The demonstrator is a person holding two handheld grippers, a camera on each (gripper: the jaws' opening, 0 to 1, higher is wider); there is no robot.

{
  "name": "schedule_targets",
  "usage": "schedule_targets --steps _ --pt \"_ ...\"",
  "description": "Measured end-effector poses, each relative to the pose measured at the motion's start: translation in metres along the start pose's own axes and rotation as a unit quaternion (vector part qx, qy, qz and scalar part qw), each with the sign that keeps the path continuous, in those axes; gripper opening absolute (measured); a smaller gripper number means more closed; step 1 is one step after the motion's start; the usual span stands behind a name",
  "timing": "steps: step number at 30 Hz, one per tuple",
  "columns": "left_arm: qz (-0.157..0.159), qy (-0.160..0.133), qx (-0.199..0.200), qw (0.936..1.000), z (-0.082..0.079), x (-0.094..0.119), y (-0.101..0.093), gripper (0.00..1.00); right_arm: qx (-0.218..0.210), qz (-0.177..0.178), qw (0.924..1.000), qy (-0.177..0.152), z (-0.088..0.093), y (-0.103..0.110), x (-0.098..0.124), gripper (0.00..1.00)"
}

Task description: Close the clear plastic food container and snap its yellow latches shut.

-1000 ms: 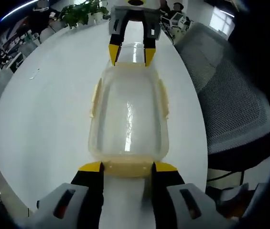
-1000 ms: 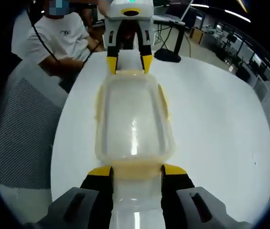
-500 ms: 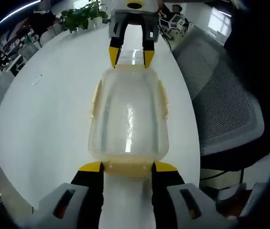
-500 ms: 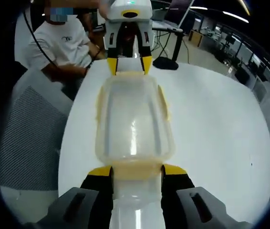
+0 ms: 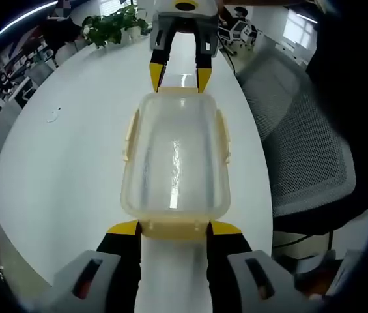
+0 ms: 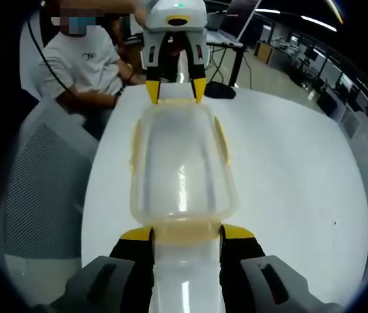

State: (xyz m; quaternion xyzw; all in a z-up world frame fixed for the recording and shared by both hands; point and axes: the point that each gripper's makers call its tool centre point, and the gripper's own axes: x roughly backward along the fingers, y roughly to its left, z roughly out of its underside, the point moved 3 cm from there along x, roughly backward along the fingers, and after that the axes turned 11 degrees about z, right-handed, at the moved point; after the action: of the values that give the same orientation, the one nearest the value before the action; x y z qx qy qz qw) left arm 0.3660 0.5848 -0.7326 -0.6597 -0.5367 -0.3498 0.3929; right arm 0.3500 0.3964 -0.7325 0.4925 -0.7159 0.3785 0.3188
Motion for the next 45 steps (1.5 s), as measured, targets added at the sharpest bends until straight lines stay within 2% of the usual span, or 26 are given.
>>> schedule_targets --steps 8,23,45 --pt "-0.004 -0.001 -0.002 1.0000 -0.007 0.000 0.002 0.38 0.001 0.004 1.0000 0.004 0.003 -0.003 0.006 0.38" --pt "0.000 -0.001 -0.010 1.0000 -0.029 -0.007 0.006 0.38 -0.004 0.010 0.9998 0.017 0.023 -0.007 0.019 0.38" --pt "0.007 -0.005 -0.020 0.9998 -0.075 -0.033 0.010 0.37 -0.009 0.016 0.9995 0.027 0.069 -0.014 0.042 0.38"
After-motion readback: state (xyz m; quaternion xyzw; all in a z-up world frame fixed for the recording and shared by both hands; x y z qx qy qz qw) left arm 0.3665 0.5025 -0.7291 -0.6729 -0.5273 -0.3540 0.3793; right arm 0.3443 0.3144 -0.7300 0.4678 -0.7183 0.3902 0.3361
